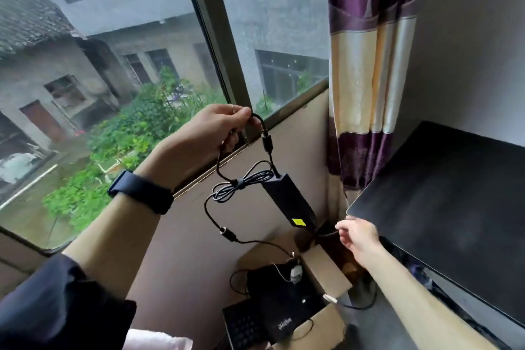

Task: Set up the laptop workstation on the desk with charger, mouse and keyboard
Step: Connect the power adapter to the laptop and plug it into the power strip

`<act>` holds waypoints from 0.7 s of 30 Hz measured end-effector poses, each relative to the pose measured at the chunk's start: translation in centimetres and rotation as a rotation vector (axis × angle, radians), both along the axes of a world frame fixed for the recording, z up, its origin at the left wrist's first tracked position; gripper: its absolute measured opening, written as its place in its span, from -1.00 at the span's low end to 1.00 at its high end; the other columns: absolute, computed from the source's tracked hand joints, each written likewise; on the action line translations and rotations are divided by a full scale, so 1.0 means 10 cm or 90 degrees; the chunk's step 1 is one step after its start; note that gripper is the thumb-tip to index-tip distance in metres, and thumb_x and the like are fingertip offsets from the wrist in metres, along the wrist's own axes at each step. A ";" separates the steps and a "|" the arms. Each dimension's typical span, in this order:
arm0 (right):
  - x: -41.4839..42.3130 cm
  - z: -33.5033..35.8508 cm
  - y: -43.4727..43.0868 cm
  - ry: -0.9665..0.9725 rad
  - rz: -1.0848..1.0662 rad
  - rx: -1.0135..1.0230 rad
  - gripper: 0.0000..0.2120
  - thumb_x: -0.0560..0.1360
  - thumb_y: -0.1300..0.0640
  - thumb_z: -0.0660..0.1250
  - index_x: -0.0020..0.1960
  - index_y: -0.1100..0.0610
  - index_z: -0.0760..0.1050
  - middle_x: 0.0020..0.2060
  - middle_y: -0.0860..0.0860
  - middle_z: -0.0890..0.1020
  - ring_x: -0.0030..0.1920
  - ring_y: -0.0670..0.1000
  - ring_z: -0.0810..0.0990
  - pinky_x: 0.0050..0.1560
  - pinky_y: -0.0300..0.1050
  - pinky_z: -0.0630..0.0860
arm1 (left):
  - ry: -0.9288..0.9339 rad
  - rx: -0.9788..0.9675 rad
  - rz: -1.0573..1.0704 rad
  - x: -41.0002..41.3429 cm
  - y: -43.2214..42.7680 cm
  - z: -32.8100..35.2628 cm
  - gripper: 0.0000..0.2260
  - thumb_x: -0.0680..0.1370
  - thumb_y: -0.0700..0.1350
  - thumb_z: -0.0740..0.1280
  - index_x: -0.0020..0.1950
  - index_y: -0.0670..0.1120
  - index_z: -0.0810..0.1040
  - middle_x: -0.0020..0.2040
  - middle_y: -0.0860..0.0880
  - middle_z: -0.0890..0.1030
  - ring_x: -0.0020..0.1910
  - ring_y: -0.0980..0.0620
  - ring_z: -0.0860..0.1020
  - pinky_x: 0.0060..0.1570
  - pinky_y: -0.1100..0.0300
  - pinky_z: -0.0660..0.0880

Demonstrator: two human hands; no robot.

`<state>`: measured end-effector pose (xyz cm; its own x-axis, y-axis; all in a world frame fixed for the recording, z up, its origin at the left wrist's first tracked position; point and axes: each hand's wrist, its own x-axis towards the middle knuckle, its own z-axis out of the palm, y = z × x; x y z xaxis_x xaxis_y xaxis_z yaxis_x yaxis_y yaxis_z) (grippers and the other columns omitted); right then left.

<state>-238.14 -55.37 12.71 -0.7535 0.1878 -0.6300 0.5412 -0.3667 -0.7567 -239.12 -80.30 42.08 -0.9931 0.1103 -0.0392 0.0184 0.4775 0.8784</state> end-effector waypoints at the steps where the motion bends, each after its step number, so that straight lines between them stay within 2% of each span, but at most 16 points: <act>1: 0.01 0.20 0.13 0.059 -0.006 0.048 -0.74 0.42 0.48 0.37 0.01 0.19 0.50 -0.36 0.06 0.57 -0.43 -0.04 0.48 -0.38 -0.22 0.44 | 0.005 0.001 0.012 -0.01 -0.01 0.04 -0.71 0.66 -0.02 0.23 0.02 -0.19 0.66 -0.41 0.11 0.41 -0.47 0.13 0.31 -0.38 0.24 0.29; 3: 0.05 0.64 0.40 0.199 -0.011 0.139 -0.69 0.42 0.47 0.40 0.08 0.19 0.50 -0.28 0.06 0.62 -0.38 -0.02 0.50 -0.34 -0.22 0.46 | 0.016 0.004 0.021 -0.07 -0.03 0.11 -0.70 0.66 -0.02 0.24 -0.04 -0.16 0.68 -0.32 0.01 0.37 -0.48 0.12 0.31 -0.38 0.23 0.29; 6: 0.22 1.32 0.88 0.377 -0.053 0.264 -0.67 0.41 0.42 0.43 0.02 0.05 0.53 -0.27 -0.03 0.66 -0.30 -0.03 0.56 -0.23 -0.20 0.50 | 0.011 0.020 0.014 -0.22 0.15 0.13 -0.71 0.65 -0.01 0.24 -0.02 -0.15 0.68 -0.18 -0.09 0.41 -0.46 0.11 0.33 -0.35 0.22 0.31; 9: 0.43 2.01 1.37 0.518 -0.145 0.389 -0.64 0.42 0.35 0.45 -0.02 -0.10 0.52 -0.24 -0.13 0.66 -0.23 -0.08 0.60 -0.09 -0.17 0.55 | 0.025 0.057 -0.033 -0.31 0.63 0.19 -0.72 0.65 0.00 0.24 -0.04 -0.10 0.70 -0.27 0.00 0.35 -0.44 0.09 0.33 -0.38 0.25 0.27; 12: 0.54 2.68 1.74 0.625 -0.244 0.525 -0.67 0.44 0.25 0.42 -0.02 -0.18 0.49 -0.18 -0.17 0.66 -0.25 -0.05 0.59 -0.07 -0.10 0.55 | 0.044 0.113 -0.061 -0.32 1.18 0.27 -0.72 0.67 -0.05 0.21 0.06 -0.17 0.67 -0.29 0.01 0.32 -0.44 0.10 0.30 -0.52 0.36 0.30; 14: 0.69 3.05 2.09 0.677 -0.296 0.630 -0.71 0.46 0.23 0.38 0.04 -0.13 0.49 -0.17 -0.18 0.64 -0.30 -0.07 0.55 -0.10 -0.14 0.52 | 0.050 0.152 -0.110 -0.26 1.65 0.38 -0.72 0.67 -0.05 0.20 0.03 -0.13 0.67 -0.30 0.02 0.30 -0.46 0.13 0.30 -0.49 0.36 0.30; 17: 0.89 3.41 2.71 0.691 -0.344 0.778 -0.75 0.50 0.25 0.35 0.14 0.05 0.49 -0.15 -0.19 0.61 -0.31 -0.05 0.54 -0.13 -0.21 0.50 | 0.100 0.161 -0.170 -0.18 2.30 0.56 -0.72 0.67 -0.03 0.19 0.00 -0.08 0.68 -0.30 0.03 0.30 -0.48 0.12 0.31 -0.41 0.28 0.28; 21: 1.23 3.64 3.66 0.667 -0.361 0.875 -0.74 0.50 0.27 0.34 0.16 0.08 0.47 -0.10 -0.14 0.61 -0.36 -0.10 0.51 -0.14 -0.19 0.51 | 0.152 0.242 -0.180 -0.10 3.22 0.78 -0.73 0.67 -0.07 0.20 0.01 -0.14 0.66 -0.32 0.01 0.30 -0.53 0.12 0.26 -0.49 0.28 0.21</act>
<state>-225.88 -18.76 49.15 -0.3593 0.4530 0.8159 -0.2578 0.7921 -0.5533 -240.09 -48.12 49.88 -0.8991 0.3371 0.2793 0.3210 0.0739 0.9442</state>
